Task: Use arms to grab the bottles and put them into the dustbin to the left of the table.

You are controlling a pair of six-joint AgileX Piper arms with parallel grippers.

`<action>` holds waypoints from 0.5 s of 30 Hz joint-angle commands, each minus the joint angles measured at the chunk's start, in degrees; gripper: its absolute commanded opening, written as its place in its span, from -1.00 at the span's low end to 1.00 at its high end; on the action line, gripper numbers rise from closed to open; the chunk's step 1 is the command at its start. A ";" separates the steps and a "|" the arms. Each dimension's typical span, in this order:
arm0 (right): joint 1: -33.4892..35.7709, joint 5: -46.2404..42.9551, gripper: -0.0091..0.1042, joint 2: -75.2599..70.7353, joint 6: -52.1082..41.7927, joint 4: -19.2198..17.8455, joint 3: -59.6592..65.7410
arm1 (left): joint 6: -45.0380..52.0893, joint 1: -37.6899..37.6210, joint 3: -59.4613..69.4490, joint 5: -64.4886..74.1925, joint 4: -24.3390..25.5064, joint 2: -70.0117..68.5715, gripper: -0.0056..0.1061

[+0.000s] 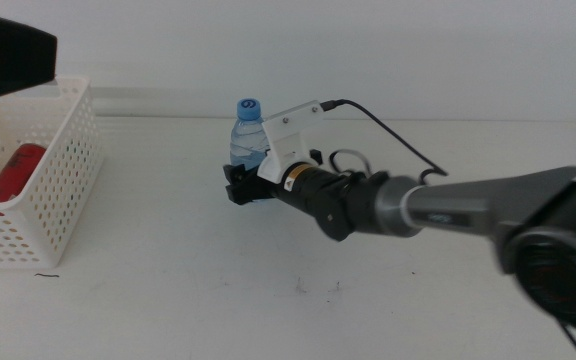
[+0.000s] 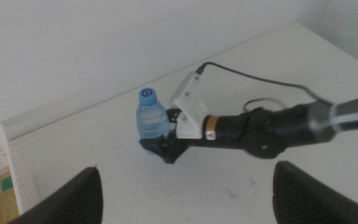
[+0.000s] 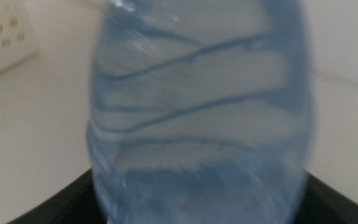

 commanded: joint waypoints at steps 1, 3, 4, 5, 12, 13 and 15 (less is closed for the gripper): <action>0.31 6.19 0.77 -6.18 0.90 1.27 3.23 | -0.35 0.20 -0.11 -0.76 0.12 -0.06 0.78; 0.31 10.90 0.77 -12.89 1.38 2.91 8.94 | -0.35 0.20 -0.11 -0.76 0.12 -0.06 0.78; 0.31 13.43 0.77 -16.97 1.79 2.90 12.33 | -0.35 0.20 -0.11 -0.76 0.12 -0.06 0.78; 0.31 16.10 0.75 -20.61 1.79 2.90 15.08 | -0.35 0.20 -0.11 -0.76 0.12 -0.06 0.78; 0.08 42.43 0.67 -55.47 1.79 -0.28 24.76 | -0.35 0.20 -0.11 -0.76 0.12 -0.06 0.78; 0.08 44.62 0.67 -59.39 1.79 -1.03 23.97 | -0.35 0.20 -0.11 -0.76 0.12 -0.06 0.78; 0.08 46.45 0.67 -64.99 1.79 -2.77 23.08 | -0.35 0.20 -0.11 -0.76 0.12 -0.06 0.78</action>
